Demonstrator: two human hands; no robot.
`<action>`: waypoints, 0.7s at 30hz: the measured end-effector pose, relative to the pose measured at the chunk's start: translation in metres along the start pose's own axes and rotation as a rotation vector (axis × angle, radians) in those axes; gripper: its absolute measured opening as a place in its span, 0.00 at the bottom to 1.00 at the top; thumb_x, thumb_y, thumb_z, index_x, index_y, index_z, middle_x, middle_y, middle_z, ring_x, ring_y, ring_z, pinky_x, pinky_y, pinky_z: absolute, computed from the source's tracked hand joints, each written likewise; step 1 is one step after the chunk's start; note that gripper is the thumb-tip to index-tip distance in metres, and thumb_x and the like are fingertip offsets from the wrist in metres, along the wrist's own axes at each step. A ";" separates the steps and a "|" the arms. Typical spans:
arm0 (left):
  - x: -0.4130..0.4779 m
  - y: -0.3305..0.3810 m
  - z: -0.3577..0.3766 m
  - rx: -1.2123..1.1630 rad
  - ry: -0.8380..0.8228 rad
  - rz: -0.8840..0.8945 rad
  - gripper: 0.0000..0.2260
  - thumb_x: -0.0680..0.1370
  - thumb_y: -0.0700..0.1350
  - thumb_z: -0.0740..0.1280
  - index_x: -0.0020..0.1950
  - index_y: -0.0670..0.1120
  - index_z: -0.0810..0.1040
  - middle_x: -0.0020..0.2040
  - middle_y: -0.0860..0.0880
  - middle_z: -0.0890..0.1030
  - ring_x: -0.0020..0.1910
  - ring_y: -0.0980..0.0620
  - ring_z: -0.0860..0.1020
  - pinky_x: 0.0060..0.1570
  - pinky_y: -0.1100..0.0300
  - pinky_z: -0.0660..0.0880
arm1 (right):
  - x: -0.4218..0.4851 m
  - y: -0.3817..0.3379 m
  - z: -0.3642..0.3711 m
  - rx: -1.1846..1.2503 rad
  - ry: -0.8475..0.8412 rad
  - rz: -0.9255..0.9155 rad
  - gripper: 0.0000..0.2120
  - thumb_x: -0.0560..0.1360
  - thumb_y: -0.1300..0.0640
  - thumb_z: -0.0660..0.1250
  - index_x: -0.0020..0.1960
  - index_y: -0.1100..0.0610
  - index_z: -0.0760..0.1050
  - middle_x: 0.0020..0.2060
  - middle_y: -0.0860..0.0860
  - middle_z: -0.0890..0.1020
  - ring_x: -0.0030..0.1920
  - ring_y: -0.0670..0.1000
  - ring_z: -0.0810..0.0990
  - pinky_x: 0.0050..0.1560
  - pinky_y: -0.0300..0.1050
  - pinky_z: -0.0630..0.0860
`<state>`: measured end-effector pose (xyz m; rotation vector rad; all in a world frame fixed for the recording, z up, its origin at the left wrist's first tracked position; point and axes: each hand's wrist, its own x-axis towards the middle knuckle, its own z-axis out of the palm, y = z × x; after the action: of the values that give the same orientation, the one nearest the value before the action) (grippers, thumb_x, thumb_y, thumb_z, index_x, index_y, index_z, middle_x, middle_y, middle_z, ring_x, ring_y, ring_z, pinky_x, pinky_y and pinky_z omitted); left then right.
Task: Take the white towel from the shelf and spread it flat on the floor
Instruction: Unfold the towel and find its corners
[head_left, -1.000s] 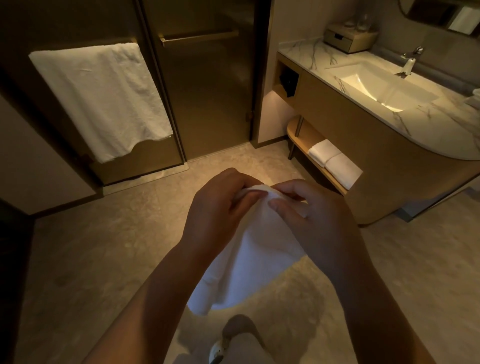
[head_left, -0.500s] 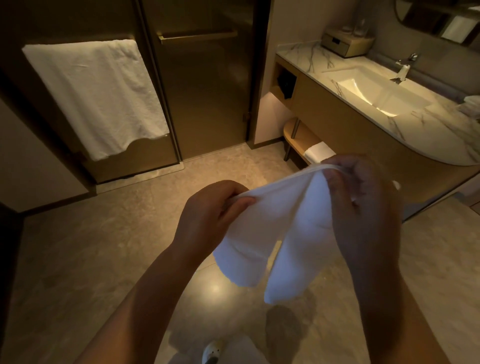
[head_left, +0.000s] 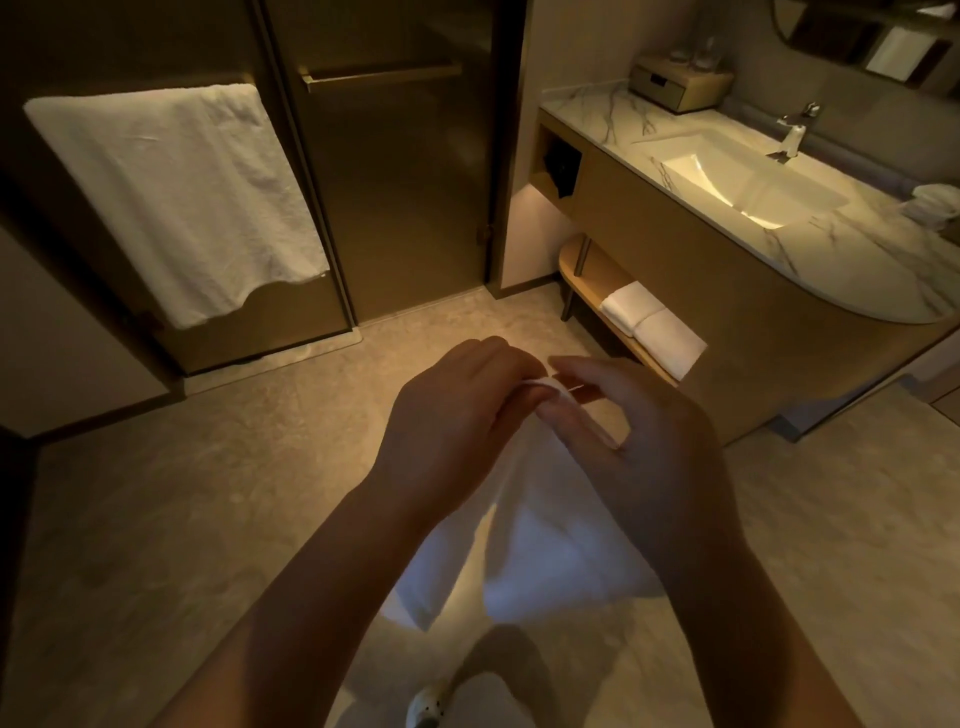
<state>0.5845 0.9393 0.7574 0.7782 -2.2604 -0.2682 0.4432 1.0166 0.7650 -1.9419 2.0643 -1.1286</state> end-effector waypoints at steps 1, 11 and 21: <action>-0.001 -0.001 -0.001 -0.007 0.003 -0.005 0.10 0.78 0.47 0.59 0.50 0.45 0.78 0.44 0.49 0.79 0.44 0.57 0.72 0.39 0.62 0.68 | 0.000 0.000 0.004 0.006 -0.007 0.003 0.16 0.76 0.43 0.61 0.59 0.48 0.76 0.48 0.39 0.78 0.44 0.34 0.73 0.45 0.26 0.65; -0.015 -0.020 -0.016 0.096 0.021 -0.012 0.12 0.77 0.54 0.63 0.48 0.46 0.78 0.40 0.51 0.79 0.40 0.58 0.70 0.37 0.68 0.62 | 0.007 -0.008 0.021 0.087 0.094 -0.005 0.09 0.76 0.59 0.65 0.54 0.51 0.79 0.46 0.43 0.81 0.47 0.40 0.76 0.47 0.34 0.73; -0.016 -0.027 -0.025 0.127 0.025 -0.058 0.15 0.76 0.56 0.62 0.42 0.45 0.79 0.35 0.51 0.78 0.35 0.54 0.73 0.36 0.65 0.61 | 0.011 0.008 0.000 0.060 0.133 0.077 0.11 0.76 0.55 0.62 0.57 0.48 0.77 0.48 0.38 0.76 0.49 0.30 0.72 0.46 0.28 0.66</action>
<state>0.6229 0.9288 0.7556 0.9088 -2.2510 -0.1428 0.4344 1.0062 0.7654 -1.7889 2.1228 -1.3203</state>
